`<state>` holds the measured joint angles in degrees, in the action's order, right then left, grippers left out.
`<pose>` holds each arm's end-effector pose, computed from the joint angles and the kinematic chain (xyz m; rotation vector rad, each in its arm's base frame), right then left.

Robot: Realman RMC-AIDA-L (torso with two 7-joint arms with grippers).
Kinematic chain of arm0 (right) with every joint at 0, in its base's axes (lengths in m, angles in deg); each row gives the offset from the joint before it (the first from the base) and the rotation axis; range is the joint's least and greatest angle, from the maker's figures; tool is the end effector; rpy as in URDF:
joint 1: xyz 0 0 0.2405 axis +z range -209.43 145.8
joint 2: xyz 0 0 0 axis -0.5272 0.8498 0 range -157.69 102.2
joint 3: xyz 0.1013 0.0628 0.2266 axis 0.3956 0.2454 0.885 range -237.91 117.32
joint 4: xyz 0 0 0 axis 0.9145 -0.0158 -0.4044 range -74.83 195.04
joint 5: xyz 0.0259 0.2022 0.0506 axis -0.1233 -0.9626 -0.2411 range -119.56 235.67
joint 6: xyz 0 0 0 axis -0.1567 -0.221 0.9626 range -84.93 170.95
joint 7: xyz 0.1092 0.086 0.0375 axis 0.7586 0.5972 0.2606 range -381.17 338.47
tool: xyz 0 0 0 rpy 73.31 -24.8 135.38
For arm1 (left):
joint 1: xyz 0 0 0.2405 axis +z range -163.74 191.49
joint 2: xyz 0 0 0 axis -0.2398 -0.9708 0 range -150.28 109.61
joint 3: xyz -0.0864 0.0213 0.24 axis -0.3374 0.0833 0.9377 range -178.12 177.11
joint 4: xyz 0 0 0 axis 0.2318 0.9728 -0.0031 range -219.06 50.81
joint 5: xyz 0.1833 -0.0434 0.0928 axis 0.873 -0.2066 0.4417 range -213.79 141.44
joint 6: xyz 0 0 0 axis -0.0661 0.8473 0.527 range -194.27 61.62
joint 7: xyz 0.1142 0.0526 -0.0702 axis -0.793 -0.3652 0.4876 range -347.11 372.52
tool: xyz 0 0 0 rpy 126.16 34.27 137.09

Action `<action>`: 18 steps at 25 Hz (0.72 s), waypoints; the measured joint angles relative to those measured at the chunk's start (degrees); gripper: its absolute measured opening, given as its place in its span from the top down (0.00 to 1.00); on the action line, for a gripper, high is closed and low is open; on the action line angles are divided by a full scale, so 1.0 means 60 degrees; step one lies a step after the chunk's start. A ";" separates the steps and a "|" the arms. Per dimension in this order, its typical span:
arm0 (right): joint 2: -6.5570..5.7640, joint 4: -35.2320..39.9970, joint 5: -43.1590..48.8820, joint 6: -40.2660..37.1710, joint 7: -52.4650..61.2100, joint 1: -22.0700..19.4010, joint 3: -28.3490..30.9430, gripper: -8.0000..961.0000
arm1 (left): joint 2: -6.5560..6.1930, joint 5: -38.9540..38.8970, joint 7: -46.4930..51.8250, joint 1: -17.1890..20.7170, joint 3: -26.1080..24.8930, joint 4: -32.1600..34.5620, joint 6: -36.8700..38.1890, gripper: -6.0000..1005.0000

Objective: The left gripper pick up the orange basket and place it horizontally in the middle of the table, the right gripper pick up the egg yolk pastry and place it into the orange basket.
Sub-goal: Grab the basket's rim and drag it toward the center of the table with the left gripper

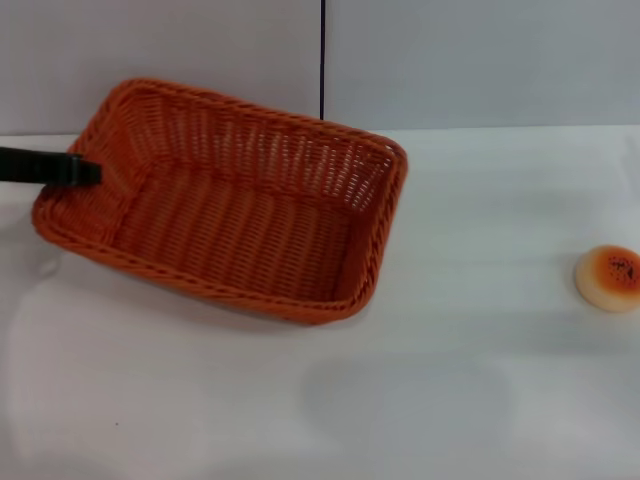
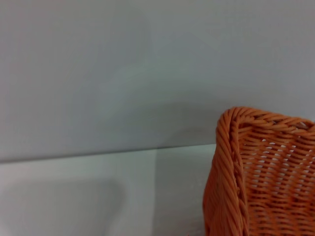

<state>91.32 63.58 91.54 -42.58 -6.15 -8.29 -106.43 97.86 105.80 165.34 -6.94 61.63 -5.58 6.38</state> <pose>0.3318 0.3087 0.0430 -1.4435 0.3320 0.8582 -0.2682 0.3582 0.0728 -2.0600 -1.3443 -0.0509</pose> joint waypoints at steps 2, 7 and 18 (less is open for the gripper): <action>-0.0004 0.0080 0.0000 0.0039 0.0000 0.0015 0.0000 0.36 | 0.0023 -0.0235 0.0263 0.0417 -0.0029 0.0401 0.0097 0.84; -0.0060 0.0323 0.0034 0.0244 -0.0001 0.0135 0.0000 0.36 | 0.0035 -0.1050 0.0823 0.1401 0.0065 0.1233 0.0349 0.84; -0.0133 0.0270 0.0090 0.0401 -0.0001 0.0338 -0.0111 0.36 | 0.0043 -0.1606 0.1682 0.3157 0.0402 0.2839 0.1101 0.84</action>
<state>90.52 65.20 92.08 -40.17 -6.15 -6.26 -107.10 98.12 96.16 175.43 12.00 64.04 11.46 12.98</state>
